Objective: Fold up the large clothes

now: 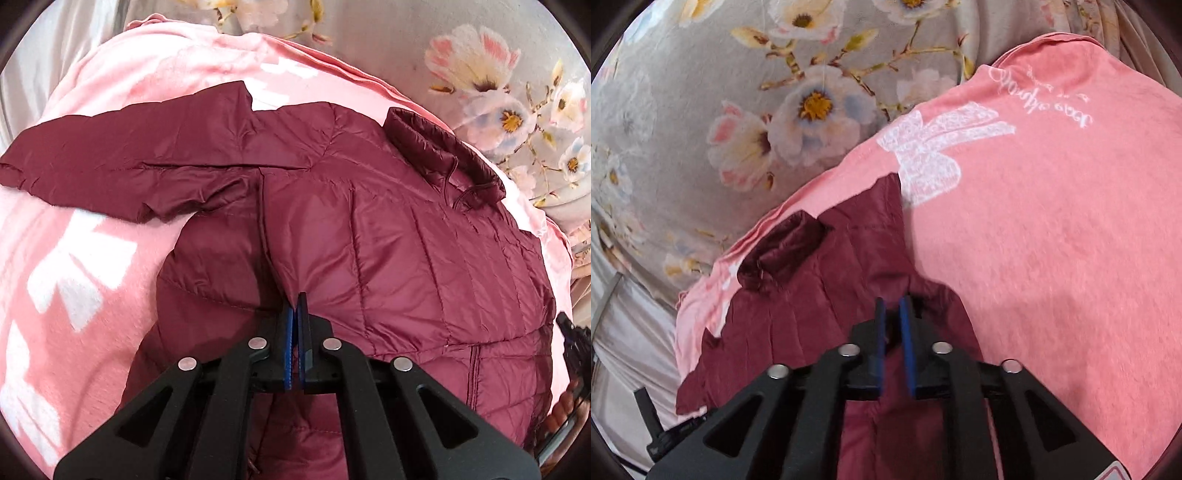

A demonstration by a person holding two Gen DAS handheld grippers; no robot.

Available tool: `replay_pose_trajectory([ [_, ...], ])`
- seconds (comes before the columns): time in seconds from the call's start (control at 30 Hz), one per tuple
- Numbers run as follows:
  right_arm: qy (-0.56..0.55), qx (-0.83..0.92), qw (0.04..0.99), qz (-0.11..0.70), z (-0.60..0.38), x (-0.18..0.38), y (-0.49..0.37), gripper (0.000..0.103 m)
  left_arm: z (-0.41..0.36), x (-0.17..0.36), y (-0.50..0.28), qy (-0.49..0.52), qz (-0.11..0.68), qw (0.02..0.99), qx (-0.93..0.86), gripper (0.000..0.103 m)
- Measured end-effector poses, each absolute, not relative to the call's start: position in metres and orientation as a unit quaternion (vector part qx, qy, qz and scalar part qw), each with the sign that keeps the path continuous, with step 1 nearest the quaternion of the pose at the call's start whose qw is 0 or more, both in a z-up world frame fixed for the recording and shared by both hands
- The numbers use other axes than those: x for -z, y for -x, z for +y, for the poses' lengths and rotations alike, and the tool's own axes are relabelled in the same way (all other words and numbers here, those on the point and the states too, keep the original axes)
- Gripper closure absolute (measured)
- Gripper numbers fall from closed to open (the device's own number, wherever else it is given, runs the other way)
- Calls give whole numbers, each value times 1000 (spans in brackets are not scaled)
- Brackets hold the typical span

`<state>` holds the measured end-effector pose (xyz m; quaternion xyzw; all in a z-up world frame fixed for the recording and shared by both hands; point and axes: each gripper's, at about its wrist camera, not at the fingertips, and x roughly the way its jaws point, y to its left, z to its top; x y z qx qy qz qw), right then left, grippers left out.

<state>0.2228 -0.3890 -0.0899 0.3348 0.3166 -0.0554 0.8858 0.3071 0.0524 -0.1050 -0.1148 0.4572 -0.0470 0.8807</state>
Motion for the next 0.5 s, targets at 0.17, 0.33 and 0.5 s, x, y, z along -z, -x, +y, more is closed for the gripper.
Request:
replay_pose_trajectory([
  [0.17,-371,28,863,341,-387,108,-239,61,53,105,-311,121,455,881,47,102],
  [0.33,-418,23,852,313,-403,112,-257,73,52,107,-308,114,458,880,49,102],
  [0.5,-400,32,883,243,-407,77,-241,101,52,106,-308,115,457,880,63,102],
])
